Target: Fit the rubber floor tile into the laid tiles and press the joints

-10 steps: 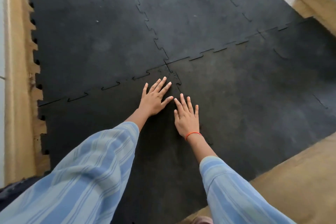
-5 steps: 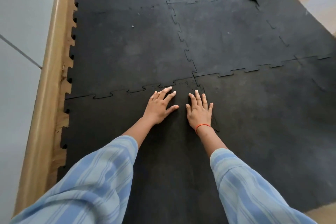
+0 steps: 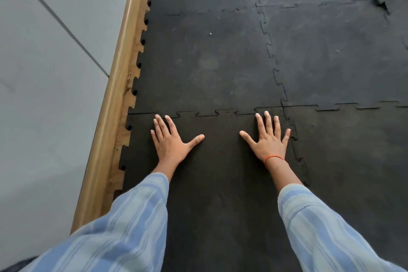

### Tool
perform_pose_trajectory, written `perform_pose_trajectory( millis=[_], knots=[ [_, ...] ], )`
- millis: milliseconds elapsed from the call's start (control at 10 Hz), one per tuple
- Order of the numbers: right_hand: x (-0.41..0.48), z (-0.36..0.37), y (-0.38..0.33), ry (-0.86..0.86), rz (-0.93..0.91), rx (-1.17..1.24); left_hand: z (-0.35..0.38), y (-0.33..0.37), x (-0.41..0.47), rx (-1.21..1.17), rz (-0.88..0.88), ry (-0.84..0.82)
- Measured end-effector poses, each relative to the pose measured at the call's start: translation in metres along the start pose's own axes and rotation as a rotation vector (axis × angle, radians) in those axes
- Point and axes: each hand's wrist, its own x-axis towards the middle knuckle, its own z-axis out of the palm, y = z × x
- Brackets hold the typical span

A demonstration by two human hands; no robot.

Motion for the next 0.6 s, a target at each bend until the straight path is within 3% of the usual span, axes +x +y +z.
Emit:
perform_pose_trajectory(
  millis=[200, 400, 500, 600],
  knots=[
    [0.004, -0.008, -0.006, -0.098, 0.028, -0.008, -0.017, 0.007, 0.006, 0.038, -0.018, -0.2],
    [0.02, -0.081, -0.02, -0.507, 0.068, -0.008, -0.121, 0.016, 0.019, 0.072, -0.054, -0.777],
    [0.001, -0.125, -0.025, -0.601, 0.041, -0.002, -0.164, 0.014, -0.002, -0.044, -0.014, -0.867],
    [-0.039, -0.166, -0.043, -0.665, 0.012, 0.003, -0.204, 0.033, -0.034, -0.152, 0.042, -0.757]
  ],
)
